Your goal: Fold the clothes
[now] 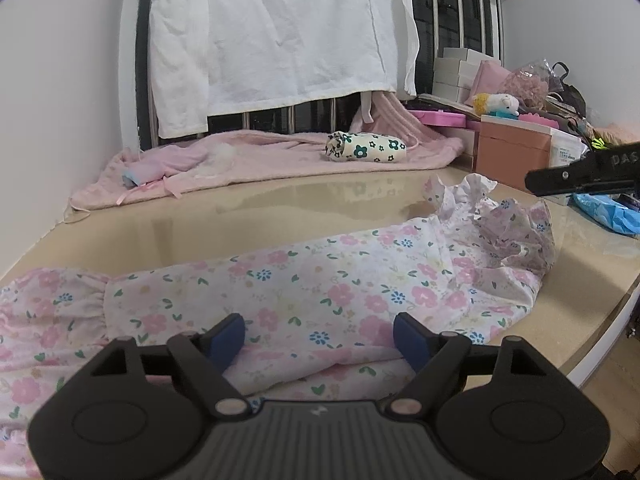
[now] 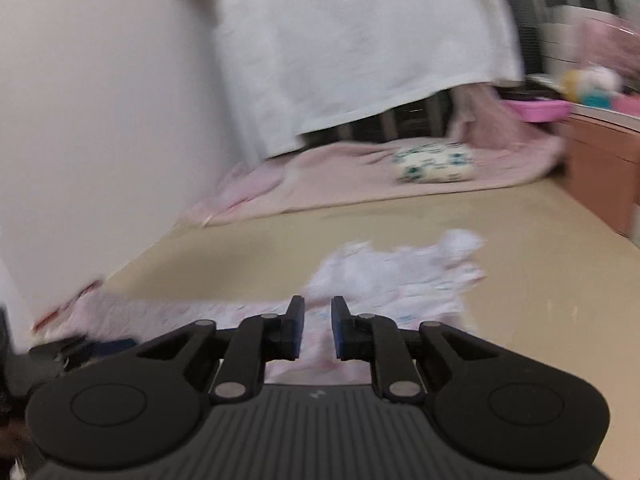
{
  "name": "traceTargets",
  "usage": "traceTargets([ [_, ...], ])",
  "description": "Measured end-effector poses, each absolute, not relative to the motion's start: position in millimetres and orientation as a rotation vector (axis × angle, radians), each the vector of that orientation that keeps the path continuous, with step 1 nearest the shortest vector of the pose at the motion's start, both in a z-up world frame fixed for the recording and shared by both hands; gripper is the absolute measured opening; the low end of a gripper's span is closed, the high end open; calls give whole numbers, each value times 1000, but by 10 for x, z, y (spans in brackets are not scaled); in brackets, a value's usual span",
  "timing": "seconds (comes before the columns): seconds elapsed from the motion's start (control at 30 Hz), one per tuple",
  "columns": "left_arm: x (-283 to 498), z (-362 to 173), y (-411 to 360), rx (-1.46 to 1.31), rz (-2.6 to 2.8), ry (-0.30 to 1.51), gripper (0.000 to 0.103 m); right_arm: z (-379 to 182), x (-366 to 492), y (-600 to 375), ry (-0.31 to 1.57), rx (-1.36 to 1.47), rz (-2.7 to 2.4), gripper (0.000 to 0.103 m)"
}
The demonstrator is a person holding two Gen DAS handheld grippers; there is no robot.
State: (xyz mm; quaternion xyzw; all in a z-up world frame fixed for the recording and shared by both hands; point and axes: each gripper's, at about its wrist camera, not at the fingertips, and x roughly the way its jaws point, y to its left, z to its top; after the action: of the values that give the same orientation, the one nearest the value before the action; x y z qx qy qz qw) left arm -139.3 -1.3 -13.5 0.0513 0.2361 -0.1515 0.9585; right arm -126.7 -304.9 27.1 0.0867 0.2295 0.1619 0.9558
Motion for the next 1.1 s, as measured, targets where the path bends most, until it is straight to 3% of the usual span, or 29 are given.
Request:
traceTargets([
  [0.17,-1382,-116,-27,128,-307,485,81,52,-872,-2723,669,-26,367,12],
  [0.23,-1381,-121,-13,129,-305,486,81,302,-745,-2819,607,-12,382,14],
  [0.3,-1358,-119,13,110,-303,499,81,590,-580,-3009,516,25,382,22],
  [0.37,-1341,-113,27,104,-302,508,81,727,-137,-3193,541,1,344,54],
  [0.4,-1333,-111,28,108,-301,510,81,714,150,-3251,607,-37,319,55],
  [0.5,-1295,-97,36,100,-284,523,82,471,951,-3459,865,-57,262,55],
  [0.53,-1284,-96,36,97,-279,525,82,383,1077,-3529,917,-29,277,48],
  [0.57,-1271,-97,34,92,-272,527,82,313,1128,-3597,943,22,318,13],
  [0.6,-1261,-98,30,90,-267,528,82,249,1169,-3659,966,69,359,2],
  [0.67,-1245,-84,15,93,-262,538,82,249,1056,-3695,921,83,416,2],
  [0.83,-1265,-71,79,64,-291,539,82,553,-93,-3895,489,-113,660,2],
  [1.03,-1233,-41,5,82,-271,543,82,185,-923,-3836,584,-420,705,3],
  [1.1,-1229,-19,-27,80,-258,543,82,241,-948,-3843,596,-410,711,14],
])
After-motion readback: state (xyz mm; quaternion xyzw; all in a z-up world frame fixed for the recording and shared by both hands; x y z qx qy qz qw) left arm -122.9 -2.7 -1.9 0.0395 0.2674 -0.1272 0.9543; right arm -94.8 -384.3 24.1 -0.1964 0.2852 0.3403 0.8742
